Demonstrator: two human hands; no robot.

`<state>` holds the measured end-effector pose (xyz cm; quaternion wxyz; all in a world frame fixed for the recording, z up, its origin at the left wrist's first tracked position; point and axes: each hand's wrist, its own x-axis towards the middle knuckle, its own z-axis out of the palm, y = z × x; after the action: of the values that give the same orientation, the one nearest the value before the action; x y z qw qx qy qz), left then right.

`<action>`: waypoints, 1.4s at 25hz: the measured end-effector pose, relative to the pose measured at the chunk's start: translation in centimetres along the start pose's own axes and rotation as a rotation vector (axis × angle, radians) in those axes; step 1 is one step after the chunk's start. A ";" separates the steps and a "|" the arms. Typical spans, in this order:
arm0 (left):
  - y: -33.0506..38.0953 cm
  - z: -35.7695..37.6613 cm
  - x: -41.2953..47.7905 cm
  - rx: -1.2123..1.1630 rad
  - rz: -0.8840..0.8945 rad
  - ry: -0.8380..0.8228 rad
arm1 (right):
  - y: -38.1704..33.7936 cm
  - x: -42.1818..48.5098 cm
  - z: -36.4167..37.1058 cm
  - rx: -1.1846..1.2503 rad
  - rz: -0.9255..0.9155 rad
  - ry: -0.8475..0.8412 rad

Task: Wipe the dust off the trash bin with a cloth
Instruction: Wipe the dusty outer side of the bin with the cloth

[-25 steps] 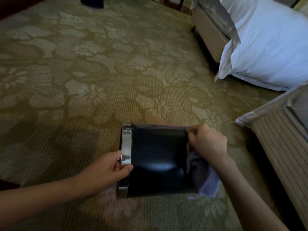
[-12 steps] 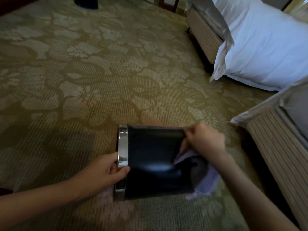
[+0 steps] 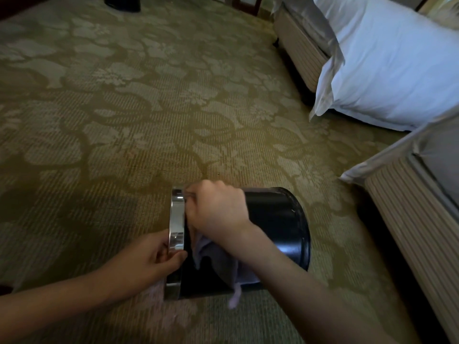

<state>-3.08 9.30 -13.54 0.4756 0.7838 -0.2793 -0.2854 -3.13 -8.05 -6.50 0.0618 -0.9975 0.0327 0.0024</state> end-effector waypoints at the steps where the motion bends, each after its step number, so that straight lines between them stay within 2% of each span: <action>1: 0.0 0.0 0.0 0.002 -0.011 -0.002 | -0.7 0.1 0.0 0.008 -0.030 0.006; 4: 0.0 -0.2 0.1 -0.030 -0.015 -0.029 | 2.7 0.3 -0.2 -0.068 0.088 0.013; 7: 0.0 -0.2 0.3 -0.048 0.014 -0.031 | 10.5 -1.6 -1.6 -0.173 0.362 -0.021; 9: -0.1 -0.1 0.3 -0.004 0.007 -0.008 | 14.1 -3.6 -3.0 -0.093 0.498 -0.040; 12: -0.1 -0.1 0.2 0.012 -0.005 -0.005 | 14.2 -3.9 -2.9 -0.097 0.470 -0.014; 15: -0.1 -0.1 0.6 -0.002 0.029 0.001 | 10.9 -2.2 -1.6 -0.132 0.418 0.027; 21: -0.4 0.2 0.4 0.000 0.001 0.007 | -1.4 0.6 0.0 -0.022 -0.005 -0.036; 23: 0.1 0.1 0.2 0.003 0.004 0.013 | 0.4 1.0 0.1 -0.020 0.057 -0.015; 28: -0.2 -0.2 0.0 -0.005 -0.012 -0.024 | 13.6 -2.2 -2.4 -0.090 0.500 -0.061; 30: 0.3 -0.2 -0.1 -0.064 -0.011 -0.058 | 15.8 -3.6 -3.4 0.014 0.519 -0.044; 33: 1.8 -0.7 0.8 -0.298 -0.023 -0.026 | 15.2 -4.7 -2.9 -0.016 0.458 -0.010; 35: 2.1 -1.3 1.6 -0.360 -0.066 0.013 | 14.5 -5.6 -2.4 -0.014 0.459 0.006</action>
<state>-1.42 8.05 -11.42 0.6003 0.6966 -0.1947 -0.3412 -9.70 -22.38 -5.85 0.0529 -0.9644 0.2587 0.0138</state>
